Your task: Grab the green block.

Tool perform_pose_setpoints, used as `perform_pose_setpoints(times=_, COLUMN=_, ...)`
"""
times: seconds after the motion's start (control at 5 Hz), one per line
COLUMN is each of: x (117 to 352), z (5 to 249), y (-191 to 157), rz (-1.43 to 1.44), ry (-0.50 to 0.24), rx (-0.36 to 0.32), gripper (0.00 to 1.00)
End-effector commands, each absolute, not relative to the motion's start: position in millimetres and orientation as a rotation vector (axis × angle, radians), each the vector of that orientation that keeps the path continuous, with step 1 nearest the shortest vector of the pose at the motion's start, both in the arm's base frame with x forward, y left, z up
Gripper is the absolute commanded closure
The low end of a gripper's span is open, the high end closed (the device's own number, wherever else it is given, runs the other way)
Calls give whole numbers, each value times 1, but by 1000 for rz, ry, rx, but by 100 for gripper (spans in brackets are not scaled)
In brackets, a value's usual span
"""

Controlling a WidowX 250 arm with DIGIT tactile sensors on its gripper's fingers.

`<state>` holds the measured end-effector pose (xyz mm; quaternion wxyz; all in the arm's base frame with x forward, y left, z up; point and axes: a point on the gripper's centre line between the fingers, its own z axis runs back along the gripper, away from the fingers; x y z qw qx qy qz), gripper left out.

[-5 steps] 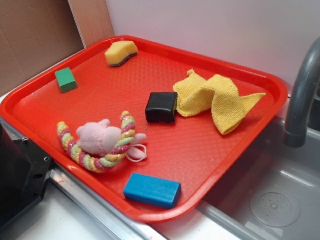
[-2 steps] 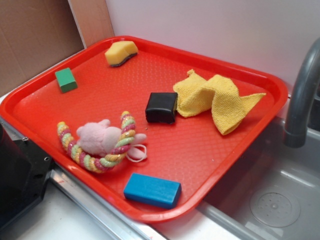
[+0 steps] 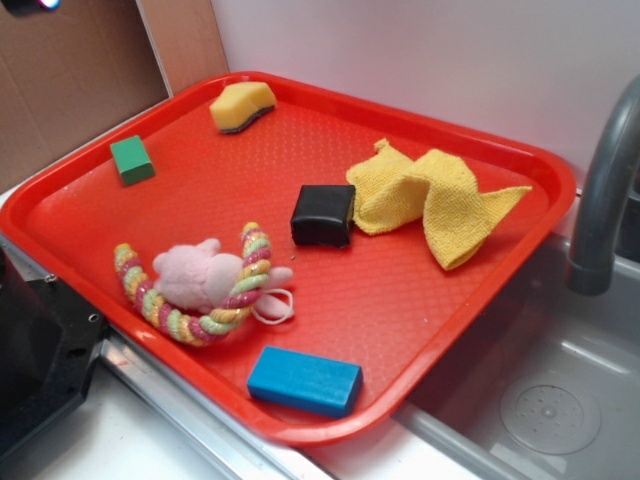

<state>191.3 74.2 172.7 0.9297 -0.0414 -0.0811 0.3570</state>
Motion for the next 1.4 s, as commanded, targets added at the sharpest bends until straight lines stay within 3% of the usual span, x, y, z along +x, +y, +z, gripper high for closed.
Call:
perform_pose_setpoints(times=0.0, x=187, z=121, y=116, rz=1028, ry=-194, rx=4, gripper=0)
perform_pose_setpoints(times=0.2, x=190, z=100, y=135, rz=1031, ry=-118, rx=54, gripper=0)
perform_pose_setpoints(times=0.6, x=196, z=64, y=151, rz=966, ry=-69, rx=114, gripper=0)
perform_pose_setpoints(times=1.0, x=217, z=31, y=151, rz=950, ry=-51, rx=128, gripper=0)
perform_pose_setpoints(times=1.2, x=214, z=19, y=152, rz=974, ry=-1, rx=127, gripper=0)
